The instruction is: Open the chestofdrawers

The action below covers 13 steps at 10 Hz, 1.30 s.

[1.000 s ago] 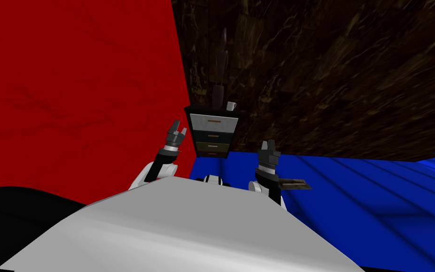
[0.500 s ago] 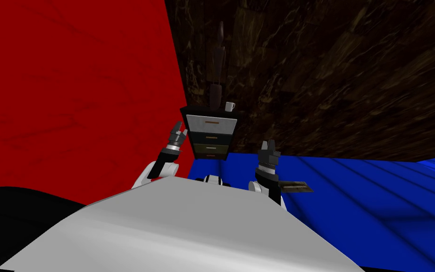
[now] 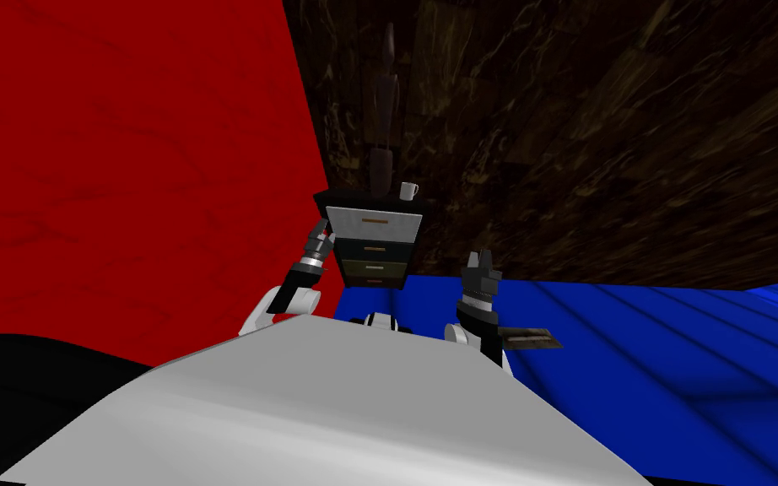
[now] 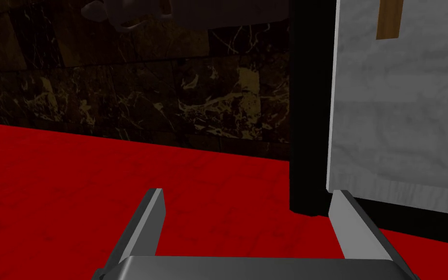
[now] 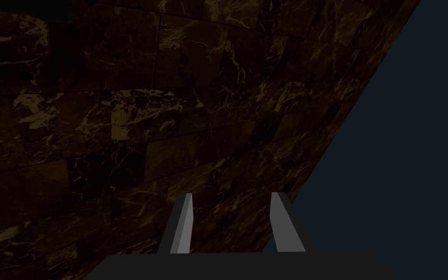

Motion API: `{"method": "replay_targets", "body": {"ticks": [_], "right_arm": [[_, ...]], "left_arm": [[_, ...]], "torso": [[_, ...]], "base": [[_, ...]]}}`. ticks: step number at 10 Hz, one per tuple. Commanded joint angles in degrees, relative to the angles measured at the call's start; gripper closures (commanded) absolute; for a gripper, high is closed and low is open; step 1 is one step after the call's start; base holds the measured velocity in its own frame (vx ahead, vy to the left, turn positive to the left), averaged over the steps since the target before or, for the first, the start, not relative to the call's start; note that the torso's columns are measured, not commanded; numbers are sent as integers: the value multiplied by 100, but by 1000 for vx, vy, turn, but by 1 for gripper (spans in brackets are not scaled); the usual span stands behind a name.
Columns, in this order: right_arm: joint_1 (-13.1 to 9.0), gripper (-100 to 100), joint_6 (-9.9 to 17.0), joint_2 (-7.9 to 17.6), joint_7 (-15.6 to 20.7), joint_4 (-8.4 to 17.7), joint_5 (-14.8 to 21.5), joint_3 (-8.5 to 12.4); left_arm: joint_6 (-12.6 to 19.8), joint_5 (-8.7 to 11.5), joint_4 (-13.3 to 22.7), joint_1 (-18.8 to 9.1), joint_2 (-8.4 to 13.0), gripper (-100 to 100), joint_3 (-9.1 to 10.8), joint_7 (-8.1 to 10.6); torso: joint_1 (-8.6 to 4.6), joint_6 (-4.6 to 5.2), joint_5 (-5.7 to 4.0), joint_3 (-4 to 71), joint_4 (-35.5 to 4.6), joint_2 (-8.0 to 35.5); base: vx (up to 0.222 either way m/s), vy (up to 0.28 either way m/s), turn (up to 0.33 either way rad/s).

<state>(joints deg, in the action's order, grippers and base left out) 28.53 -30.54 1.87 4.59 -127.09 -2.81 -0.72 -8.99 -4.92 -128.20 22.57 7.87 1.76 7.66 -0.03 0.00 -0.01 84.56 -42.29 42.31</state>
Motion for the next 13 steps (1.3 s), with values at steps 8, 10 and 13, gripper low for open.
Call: {"method": "replay_targets", "body": {"ticks": [8, 10, 13], "right_arm": [[0, 0, 0, 0, 0, 0, 0, 0], [0, 0, 0, 0, 0, 0, 0, 0], [0, 0, 0, 0, 0, 0, 0, 0]], "left_arm": [[1044, 25, 173, -254, 127, -100, 13, -97], [1295, 34, 216, -317, 100, -100, 22, -117], [1685, 49, 283, -415, -23, -100, 35, -147]], "torso": [[3, 0, 1, 2, 1, -3], [1, 0, 0, 1, 1, -2], [5, 0, 1, 4, 2, -7]], "base": [[93, -35, -8], [100, -45, -11], [118, -43, -10]]}}
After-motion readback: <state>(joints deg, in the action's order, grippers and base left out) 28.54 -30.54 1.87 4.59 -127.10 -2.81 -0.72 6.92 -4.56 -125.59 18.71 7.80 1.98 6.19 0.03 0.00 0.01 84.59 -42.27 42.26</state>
